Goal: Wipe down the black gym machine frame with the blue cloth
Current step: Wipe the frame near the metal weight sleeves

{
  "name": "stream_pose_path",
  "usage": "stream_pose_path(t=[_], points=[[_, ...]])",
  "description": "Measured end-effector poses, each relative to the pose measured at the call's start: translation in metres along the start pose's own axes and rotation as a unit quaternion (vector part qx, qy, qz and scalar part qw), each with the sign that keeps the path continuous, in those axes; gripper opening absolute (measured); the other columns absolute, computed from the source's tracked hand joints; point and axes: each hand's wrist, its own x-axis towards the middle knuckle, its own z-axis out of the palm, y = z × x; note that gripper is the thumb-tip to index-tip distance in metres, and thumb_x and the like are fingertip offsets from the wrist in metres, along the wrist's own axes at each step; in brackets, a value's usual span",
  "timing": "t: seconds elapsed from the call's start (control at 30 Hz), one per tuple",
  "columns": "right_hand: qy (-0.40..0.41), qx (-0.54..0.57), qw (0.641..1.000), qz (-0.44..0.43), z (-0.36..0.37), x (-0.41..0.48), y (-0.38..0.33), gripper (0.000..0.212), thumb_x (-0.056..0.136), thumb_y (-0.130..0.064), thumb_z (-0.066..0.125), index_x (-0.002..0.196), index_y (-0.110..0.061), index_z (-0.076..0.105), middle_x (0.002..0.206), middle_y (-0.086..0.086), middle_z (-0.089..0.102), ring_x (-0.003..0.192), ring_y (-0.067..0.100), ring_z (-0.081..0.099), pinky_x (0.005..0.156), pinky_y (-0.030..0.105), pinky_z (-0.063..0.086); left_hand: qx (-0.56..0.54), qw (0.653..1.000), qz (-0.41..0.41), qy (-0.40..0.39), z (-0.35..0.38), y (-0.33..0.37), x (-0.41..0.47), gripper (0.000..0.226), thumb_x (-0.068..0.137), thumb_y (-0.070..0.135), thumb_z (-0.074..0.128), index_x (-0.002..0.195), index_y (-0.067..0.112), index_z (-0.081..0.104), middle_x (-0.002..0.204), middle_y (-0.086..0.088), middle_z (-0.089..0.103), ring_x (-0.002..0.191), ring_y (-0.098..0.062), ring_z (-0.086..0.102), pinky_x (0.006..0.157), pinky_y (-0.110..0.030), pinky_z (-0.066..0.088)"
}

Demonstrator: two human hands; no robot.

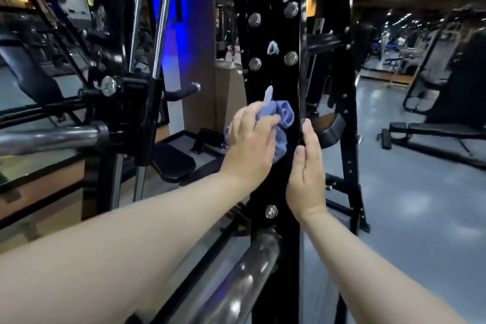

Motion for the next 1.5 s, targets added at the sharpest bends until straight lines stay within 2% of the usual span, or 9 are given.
stream_pose_path(t=[0.3, 0.5, 0.63, 0.77, 0.87, 1.0, 1.17, 1.33, 1.5], points=[[-0.003, 0.004, 1.0, 0.009, 0.0, -0.007, 0.003, 0.048, 0.111, -0.014, 0.03, 0.159, -0.011, 0.026, 0.166, 0.002, 0.027, 0.153, 0.007, 0.022, 0.126, 0.03, 0.02, 0.013, 0.994, 0.034, -0.103, -0.001, 0.001, -0.081, 0.03, 0.099, 0.026, 0.044, 0.128, 0.019, 0.044, 0.141, -0.023, 0.044, 0.13, -0.043, 0.042, 0.104, -0.061, 0.039], [0.002, 0.02, 1.0, 0.011, 0.0, -0.017, 0.008, 0.048, 0.111, -0.013, 0.031, 0.159, -0.009, 0.026, 0.166, 0.002, 0.027, 0.153, 0.008, 0.022, 0.126, 0.035, 0.021, 0.011, 0.998, -0.039, -0.054, -0.005, 0.011, -0.027, 0.031, 0.098, 0.022, 0.046, 0.122, 0.008, 0.06, 0.139, -0.018, 0.046, 0.125, -0.032, 0.039, 0.107, -0.05, 0.038], [-0.008, 0.037, 0.999, 0.02, 0.002, -0.017, 0.004, 0.049, 0.111, -0.015, 0.03, 0.159, -0.017, 0.024, 0.167, -0.001, 0.025, 0.153, 0.007, 0.021, 0.126, 0.039, 0.021, 0.001, 0.997, -0.042, -0.071, -0.006, 0.018, -0.057, 0.043, 0.097, 0.027, 0.046, 0.134, 0.007, 0.054, 0.146, -0.019, 0.037, 0.134, -0.033, 0.034, 0.116, -0.045, 0.028], [-0.009, 0.032, 0.999, 0.02, 0.0, -0.015, 0.003, 0.049, 0.111, -0.017, 0.029, 0.159, -0.022, 0.023, 0.166, -0.004, 0.026, 0.152, 0.003, 0.021, 0.126, 0.037, 0.022, -0.002, 0.997, -0.019, -0.077, -0.004, 0.01, -0.064, 0.035, 0.096, 0.024, 0.048, 0.129, 0.012, 0.053, 0.143, -0.016, 0.039, 0.13, -0.033, 0.037, 0.111, -0.05, 0.035], [-0.006, 0.029, 0.999, 0.022, 0.0, -0.014, 0.003, 0.049, 0.11, -0.017, 0.03, 0.158, -0.024, 0.023, 0.166, -0.005, 0.026, 0.152, 0.003, 0.021, 0.126, 0.037, 0.022, -0.009, 0.998, -0.054, -0.042, -0.001, 0.013, -0.023, 0.031, 0.095, 0.023, 0.046, 0.121, 0.01, 0.056, 0.14, -0.016, 0.044, 0.126, -0.032, 0.038, 0.108, -0.052, 0.038], [-0.015, 0.027, 0.999, 0.032, 0.0, -0.015, 0.001, 0.05, 0.111, -0.014, 0.031, 0.16, -0.021, 0.023, 0.167, -0.008, 0.024, 0.152, 0.001, 0.02, 0.125, 0.03, 0.02, -0.022, 0.994, -0.108, -0.016, -0.001, 0.014, -0.009, 0.036, 0.097, 0.022, 0.046, 0.129, 0.01, 0.058, 0.143, -0.013, 0.04, 0.131, -0.03, 0.036, 0.112, -0.05, 0.036], [-0.024, 0.036, 0.998, 0.049, -0.001, -0.016, 0.001, 0.05, 0.111, -0.016, 0.031, 0.16, -0.022, 0.023, 0.166, -0.013, 0.023, 0.151, -0.002, 0.02, 0.124, 0.021, 0.019, 0.037, 0.992, 0.04, -0.114, -0.006, 0.006, -0.073, 0.044, 0.101, 0.031, 0.041, 0.143, 0.02, 0.042, 0.149, -0.014, 0.034, 0.137, -0.036, 0.036, 0.11, -0.057, 0.037], [-0.006, -0.006, 0.999, 0.053, 0.003, -0.018, -0.003, 0.049, 0.111, -0.016, 0.03, 0.16, -0.022, 0.026, 0.165, -0.013, 0.025, 0.151, -0.003, 0.02, 0.122, 0.016, 0.018, 0.037, 0.996, 0.06, -0.06, -0.004, -0.008, -0.021, 0.028, 0.096, 0.026, 0.047, 0.123, 0.023, 0.051, 0.141, -0.009, 0.043, 0.128, -0.031, 0.039, 0.106, -0.053, 0.041], [0.002, -0.051, 0.996, 0.072, 0.004, -0.018, -0.011, 0.05, 0.11, -0.019, 0.031, 0.16, -0.024, 0.027, 0.165, -0.014, 0.026, 0.151, -0.004, 0.019, 0.122, 0.017, 0.018, -0.012, 1.0, -0.024, -0.006, -0.008, -0.005, 0.022, 0.024, 0.097, 0.023, 0.056, 0.118, 0.019, 0.064, 0.141, -0.006, 0.048, 0.128, -0.027, 0.042, 0.106, -0.047, 0.04]])
